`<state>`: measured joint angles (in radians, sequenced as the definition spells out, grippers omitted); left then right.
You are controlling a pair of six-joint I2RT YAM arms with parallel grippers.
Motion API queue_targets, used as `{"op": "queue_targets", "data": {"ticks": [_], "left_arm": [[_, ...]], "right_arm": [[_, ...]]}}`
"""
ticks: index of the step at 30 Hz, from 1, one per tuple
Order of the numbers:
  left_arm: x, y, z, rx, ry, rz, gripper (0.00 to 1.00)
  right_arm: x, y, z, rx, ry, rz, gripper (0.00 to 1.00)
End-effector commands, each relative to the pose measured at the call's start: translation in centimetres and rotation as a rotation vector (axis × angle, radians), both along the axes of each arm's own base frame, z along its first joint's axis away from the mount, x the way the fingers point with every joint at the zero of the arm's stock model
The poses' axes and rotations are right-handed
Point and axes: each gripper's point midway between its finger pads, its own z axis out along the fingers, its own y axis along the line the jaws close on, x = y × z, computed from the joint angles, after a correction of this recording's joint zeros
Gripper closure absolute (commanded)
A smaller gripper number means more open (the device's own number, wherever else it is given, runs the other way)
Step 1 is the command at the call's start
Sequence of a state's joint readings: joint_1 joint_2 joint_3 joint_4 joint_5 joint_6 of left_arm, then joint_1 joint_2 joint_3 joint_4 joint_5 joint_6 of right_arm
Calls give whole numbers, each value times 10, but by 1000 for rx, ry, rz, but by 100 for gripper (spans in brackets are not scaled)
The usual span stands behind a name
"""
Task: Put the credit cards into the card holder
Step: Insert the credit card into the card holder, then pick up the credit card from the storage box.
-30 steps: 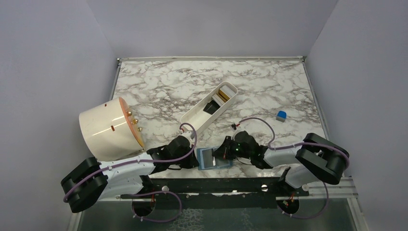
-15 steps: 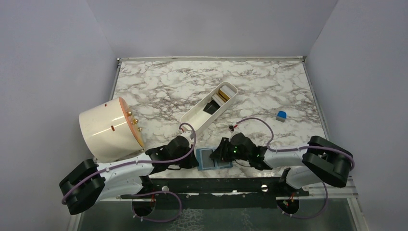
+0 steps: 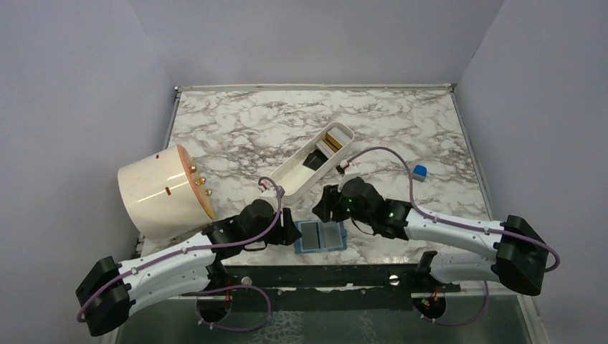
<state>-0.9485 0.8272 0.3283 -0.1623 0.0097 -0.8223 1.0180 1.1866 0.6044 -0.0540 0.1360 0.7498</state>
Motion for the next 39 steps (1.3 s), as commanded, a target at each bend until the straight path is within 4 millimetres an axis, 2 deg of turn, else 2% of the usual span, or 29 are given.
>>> {"op": "queue_targets", "data": {"ticks": [1, 2, 4, 5, 10, 15, 18, 21, 25, 30, 35, 39], "left_arm": [[12, 11, 22, 39, -90, 27, 38], [14, 12, 30, 38, -107, 30, 33], [15, 12, 40, 17, -127, 32, 4], [14, 10, 46, -2, -134, 27, 1], [12, 10, 69, -49, -162, 22, 1], [7, 11, 97, -80, -183, -6, 1], [10, 17, 114, -70, -225, -2, 1], [16, 26, 128, -43, -285, 20, 1], [22, 39, 138, -13, -338, 60, 1], [23, 47, 141, -31, -365, 89, 1], [23, 50, 145, -45, -378, 104, 1], [23, 52, 148, -55, -387, 112, 1]], "right_arm": [[40, -21, 23, -271, -196, -34, 47], [49, -20, 32, -306, -232, -36, 46], [70, -18, 42, -378, -280, -43, 46], [82, -18, 49, -406, -303, -51, 46], [137, -9, 62, -551, -401, -64, 46], [187, -11, 54, -729, -440, -84, 45], [209, -13, 43, -809, -435, -80, 44], [223, -12, 30, -866, -423, -70, 42], [234, -8, 13, -921, -418, -47, 43], [249, -6, -9, -1013, -415, -11, 44], [269, -17, -20, -1109, -431, -31, 47], [276, -19, -25, -1149, -437, -22, 49]]}}
